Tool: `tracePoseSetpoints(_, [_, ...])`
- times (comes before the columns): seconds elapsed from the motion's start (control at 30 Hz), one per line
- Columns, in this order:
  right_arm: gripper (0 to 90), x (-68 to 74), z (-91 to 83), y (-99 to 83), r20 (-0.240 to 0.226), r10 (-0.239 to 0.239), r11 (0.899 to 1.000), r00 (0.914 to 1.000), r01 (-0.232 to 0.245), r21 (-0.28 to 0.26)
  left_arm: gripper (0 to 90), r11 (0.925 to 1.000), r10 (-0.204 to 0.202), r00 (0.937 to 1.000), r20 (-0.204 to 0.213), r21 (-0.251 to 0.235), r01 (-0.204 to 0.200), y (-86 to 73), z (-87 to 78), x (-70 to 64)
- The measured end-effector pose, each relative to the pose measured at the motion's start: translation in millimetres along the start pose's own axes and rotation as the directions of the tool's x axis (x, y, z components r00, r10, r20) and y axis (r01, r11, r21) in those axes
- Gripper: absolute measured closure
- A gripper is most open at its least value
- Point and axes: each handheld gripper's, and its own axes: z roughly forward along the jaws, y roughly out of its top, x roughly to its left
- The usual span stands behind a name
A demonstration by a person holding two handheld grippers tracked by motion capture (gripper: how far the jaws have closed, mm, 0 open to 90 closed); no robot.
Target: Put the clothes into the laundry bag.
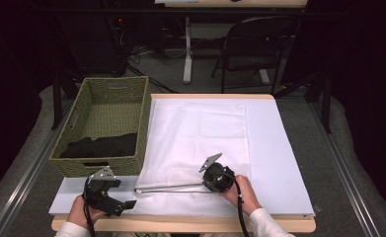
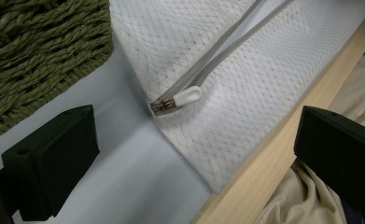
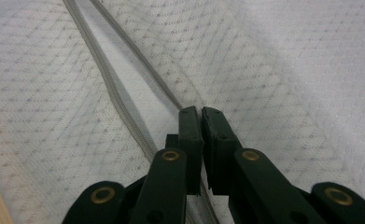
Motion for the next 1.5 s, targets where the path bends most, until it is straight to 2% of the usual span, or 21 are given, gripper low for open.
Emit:
tracePoseSetpoints(0.2, [81.8,-0.1,3.6,-1.1,0.002,-0.013,1.0,0.9999,0.013,0.016,0.0,1.0,0.0,1.0,0.002,0.0,0.0,-0.4,-0.3,-0.5])
tracePoseSetpoints(0.3, [80.2,-3.0,3.9,-1.3,-0.022,0.006,1.0,0.9997,-0.005,0.021,0.0,1.0,0.003,1.0,0.006,0.008,-0.003,-0.2,0.9,-0.8])
tracePoseSetpoints(0.43, [78.8,-8.1,4.6,0.3,-0.048,0.003,0.999,0.9988,-0.001,0.032,0.0,0.9999,0.005,1.0,0.008,0.016,-0.005,0.0,2.0,-1.9])
tracePoseSetpoints(0.6, [76.5,-8.1,5.1,-0.3,-0.037,0.026,0.999,0.999,-0.026,0.022,0.0,0.9996,0.01,0.9999,0.009,0.025,-0.01,0.0,2.5,-1.5])
tracePoseSetpoints(0.63, [74.9,-8.0,4.8,-0.9,-0.038,0.021,1.0,0.999,-0.021,0.018,0.0,0.9996,0.01,0.9999,0.009,0.025,-0.01,0.0,2.5,-1.5])
tracePoseSetpoints(0.67, [68.1,-8.0,5.0,-1.1,-0.023,0.015,1.0,0.9996,-0.015,0.013,0.0,0.9998,0.004,0.9999,0.009,0.022,-0.004,-0.1,2.5,-1.9])
tracePoseSetpoints(0.7, [66.8,-8.2,5.1,-1.0,-0.006,0.026,1.0,0.9997,-0.026,0.016,0.0,0.9997,0.007,0.9999,0.008,0.024,-0.007,-0.1,2.5,-1.7])
tracePoseSetpoints(0.8, [66.5,-9.4,5.2,-1.6,-0.013,0.025,1.0,0.9996,-0.025,0.012,0.0,0.9997,0.006,1.0,0.006,0.024,-0.006,-0.1,2.5,-1.6])
tracePoseSetpoints(0.9, [65.2,-8.8,5.3,-1.2,0.001,0.038,0.999,0.9993,-0.038,0.013,0.0,0.9995,0.006,1.0,0.004,0.032,-0.007,-0.2,2.8,-1.0])
tracePoseSetpoints(1.0, [68.9,-9.2,4.9,-0.4,0.0,0.031,0.999,0.9995,-0.031,0.022,0.0,0.9993,0.003,1.0,0.0,0.036,-0.003,-0.3,3.0,-0.9])
tracePoseSetpoints(1.07, [76.0,-7.9,5.1,0.2,-0.016,0.03,0.999,0.9994,-0.029,0.019,0.0,0.9991,0.01,0.9999,0.008,0.041,-0.01,-0.1,2.4,-0.3])
tracePoseSetpoints(1.1, [80.5,-6.6,5.1,1.1,-0.022,0.019,1.0,0.9996,-0.019,0.023,0.0,0.9992,0.009,1.0,-0.002,0.038,-0.009,-0.2,2.7,-0.7])
tracePoseSetpoints(1.17, [85.0,-3.9,5.1,3.1,-0.021,0.0,0.999,0.9998,0.0,0.034,0.0,0.9991,0.003,1.0,0.01,0.043,-0.003,-0.2,2.4,-0.2])
tracePoseSetpoints(1.3, [87.9,-3.3,4.1,4.9,-0.016,0.005,0.999,0.9999,-0.004,0.044,0.0,0.9992,0.001,1.0,0.008,0.04,-0.002,-0.4,2.0,-0.6])
tracePoseSetpoints(1.33, [88.1,-3.9,2.9,5.1,-0.019,0.01,0.999,0.9998,-0.009,0.038,0.0,0.9995,0.0,1.0,-0.001,0.033,0.0,-0.7,2.2,-1.1])
tracePoseSetpoints(1.5, [88.2,-6.5,-5.8,7.2,-0.011,0.023,1.0,0.9997,-0.023,0.004,0.0,0.9998,-0.007,0.9999,0.014,0.021,0.007,-0.5,0.6,0.2])
